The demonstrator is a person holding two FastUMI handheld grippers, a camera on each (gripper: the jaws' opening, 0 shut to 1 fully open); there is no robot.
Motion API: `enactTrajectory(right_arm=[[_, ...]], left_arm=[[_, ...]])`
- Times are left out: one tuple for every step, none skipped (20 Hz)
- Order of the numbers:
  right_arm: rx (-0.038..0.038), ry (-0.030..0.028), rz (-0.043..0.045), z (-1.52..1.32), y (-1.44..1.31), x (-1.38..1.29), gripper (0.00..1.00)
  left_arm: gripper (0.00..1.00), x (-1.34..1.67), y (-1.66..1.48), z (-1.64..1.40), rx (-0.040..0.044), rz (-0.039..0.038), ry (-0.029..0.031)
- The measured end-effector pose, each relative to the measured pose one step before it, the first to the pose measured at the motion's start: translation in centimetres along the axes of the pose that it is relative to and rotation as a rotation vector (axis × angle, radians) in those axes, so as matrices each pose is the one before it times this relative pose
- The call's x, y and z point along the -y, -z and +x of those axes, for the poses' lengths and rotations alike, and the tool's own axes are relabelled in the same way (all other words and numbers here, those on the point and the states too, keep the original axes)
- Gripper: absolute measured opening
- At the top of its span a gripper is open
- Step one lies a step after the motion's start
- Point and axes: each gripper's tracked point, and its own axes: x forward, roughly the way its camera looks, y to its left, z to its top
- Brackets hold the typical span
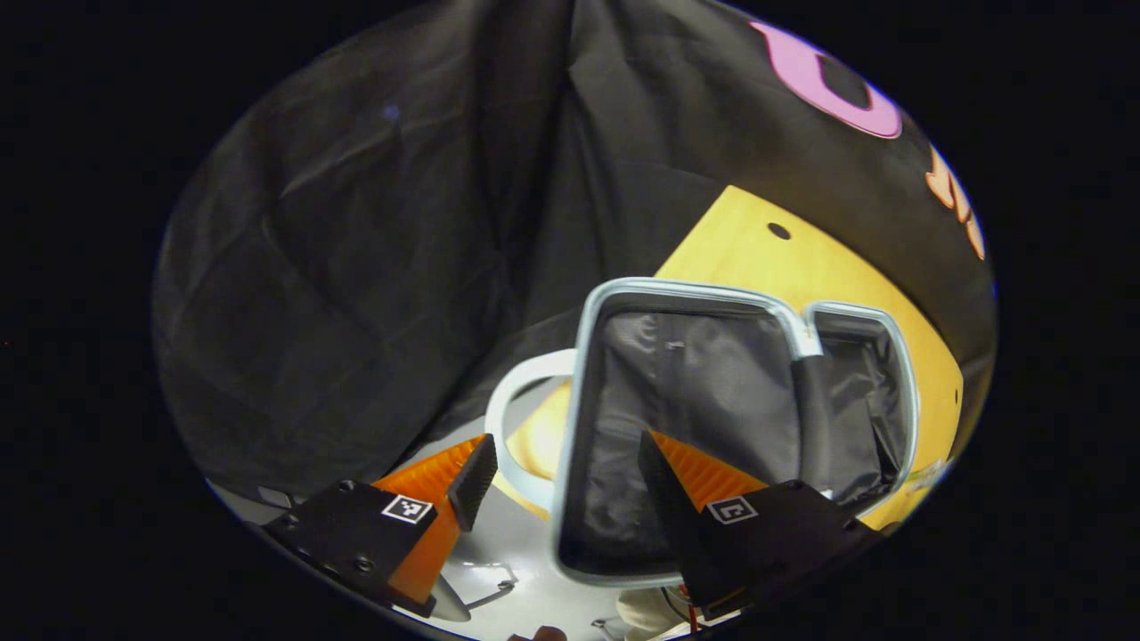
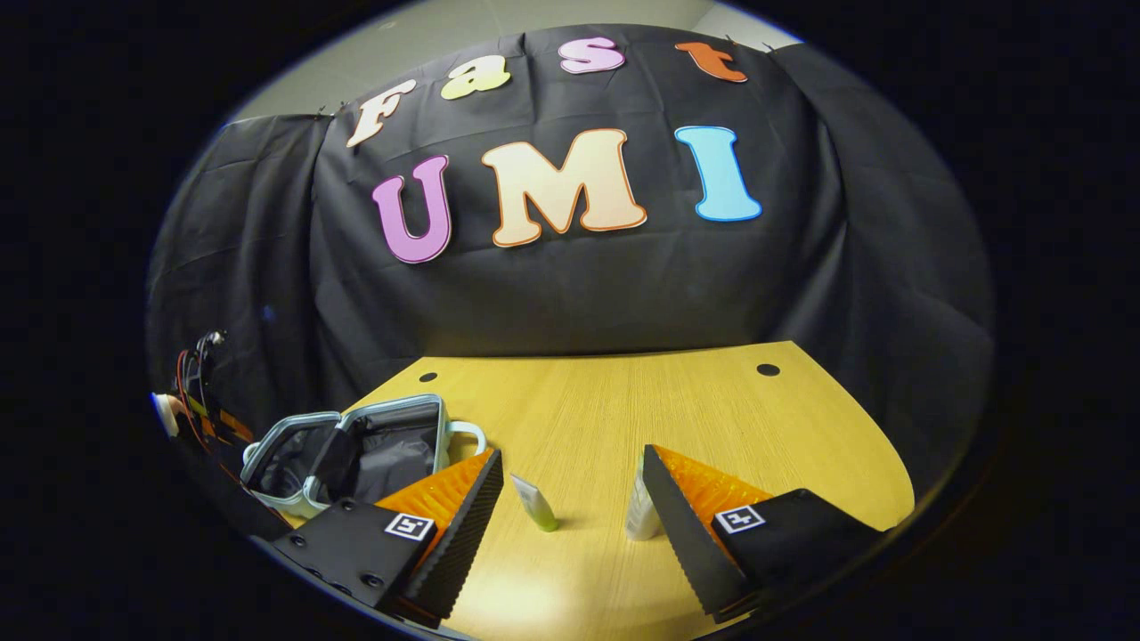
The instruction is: First open the suitcase, pack the skin care products into it, and then close the suitcase.
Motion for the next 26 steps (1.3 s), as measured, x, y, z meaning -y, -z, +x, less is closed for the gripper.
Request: enactTrajectory(right_arm=[[-0.01076, -0.01166, -0.00516, -0.035, 0.322, 0.452, 0.98], [-0.01256, -0.01406, -0.00138, -0.088, 0.275, 0.336, 0.98], [-0.01189, -0.01361, 0.00007, -0.027, 0.337, 0.415, 0.98], [-0.01199, -0.01226, -0.00144, -0.037, 0.233, 0.426, 0.98], [-0.01112, -0.00975, -0.00359, 0.008, 0.401, 0.386, 0.98], [-0.01142, -0.01019, -0.0046, -0.003, 0.257, 0.352, 0.98], [-0.00763, -0.01082, -0.00607, -0.109, 0.391, 0.42, 0.98], [-0.00746, -0.01088, -0.00829, -0.036, 0.269, 0.434, 0.98], [-0.01174, -0.00963, -0.00897, 0.116, 0.554, 0.347, 0.94], [-0.01354, -0.0089, -0.00745, 0.145, 0.527, 0.391, 0.98], [-0.01013, -0.009, -0.00476, 0.133, 0.46, 0.4, 0.94], [-0.0095, -0.00848, -0.00213, 0.379, 0.49, 0.364, 0.98], [-0.00832, -0.00655, -0.00157, 0.09, 0.607, 0.431, 0.98], [-0.01206, -0.01199, -0.00166, 0.282, 0.572, 0.254, 0.99], [-0.01196, -0.01291, -0.00259, 0.187, 0.748, 0.109, 0.99], [-0.00735, -0.01353, -0.01061, 0.287, 0.618, 0.22, 0.99], [-0.00403, -0.00864, -0.01206, 0.467, 0.605, 0.41, 0.98], [-0.00643, -0.00991, -0.00861, 0.457, 0.617, 0.282, 0.99], [-0.00228, -0.00907, -0.00556, 0.431, 0.546, 0.279, 0.99], [-0.00142, -0.00859, -0.00182, 0.559, 0.457, 0.194, 0.98], [-0.00134, -0.01192, 0.00005, 0.438, 0.509, 0.208, 0.98], [0.0009, -0.00856, -0.00151, 0.592, 0.4, 0.108, 0.98], [-0.00071, -0.0064, -0.00468, 0.666, 0.481, 0.184, 0.98], [-0.00083, -0.0035, -0.0077, 0.622, 0.316, 0.261, 0.99], [0.00465, -0.00204, -0.01095, 0.548, 0.11, 0.314, 0.99], [0.00848, -0.00341, -0.01006, 0.441, -0.048, 0.157, 0.99]], left_arm=[[0.96, 1.987, 0.837, -1.57, 0.01237, 0.00916, 0.02847], [0.96, 2.399, 1.012, -1.266, 0.00709, 0.01723, 0.02801], [0.96, 2.485, 1.247, -0.785, 0.00396, 0.02594, 0.02134], [0.96, 2.547, 1.351, -0.754, 0.00364, 0.02961, 0.01815], [0.96, 2.867, 1.266, -0.914, 0.00509, 0.02912, 0.01797], [0.96, 2.712, 1.118, -0.761, 0.00009, 0.0267, 0.02513], [0.96, 2.697, 1.147, -0.494, -0.00369, 0.02769, 0.02928], [0.96, 2.74, 0.924, -0.422, -0.00177, 0.02521, 0.02849], [0.96, 2.722, 1.065, -0.04, -0.00083, 0.01904, 0.03376], [0.96, 2.852, 0.669, -0.048, 0.00528, 0.01181, 0.03942], [0.96, 2.67, 0.712, 0.414, 0.00682, 0.01902, 0.04245], [0.96, 2.404, 0.38, 0.629, 0.00815, 0.02248, 0.02729], [0.96, 2.015, 0.04, 1.09, 0.02279, 0.01941, 0.02054], [0.96, 2.053, 0.146, 1.061, 0.02243, 0.01676, 0.0303], [0.96, 2.114, 0.34, 0.84, 0.02051, 0.01526, 0.03566], [0.96, 2.132, 0.269, 1.038, 0.01967, 0.013, 0.03411], [0.96, 1.804, 0.154, 1.02, 0.01776, 0.00817, 0.0235], [0.96, 1.568, 0.218, 1.14, 0.01329, 0.00293, 0.01811], [0.96, 1.178, 0.086, 0.922, 0.01502, 0.0, 0.01406], [0.95, 1.075, 0.066, 1.134, 0.01154, -0.00378, 0.00871], [0.95, 0.8, -0.021, 1.24, 0.01196, -0.00515, 0.01305], [0.95, 0.754, -0.035, 1.165, 0.00972, -0.00999, 0.01432], [0.95, 0.772, -0.027, 1.276, 0.00901, -0.01315, 0.01413], [0.95, 0.582, -0.031, 1.056, 0.00718, -0.01415, 0.01599], [0.95, 0.289, -0.003, 0.799, 0.01011, -0.01455, 0.00647], [0.97, 0.245, -0.273, 0.808, 0.01849, -0.00798, 0.00417]])
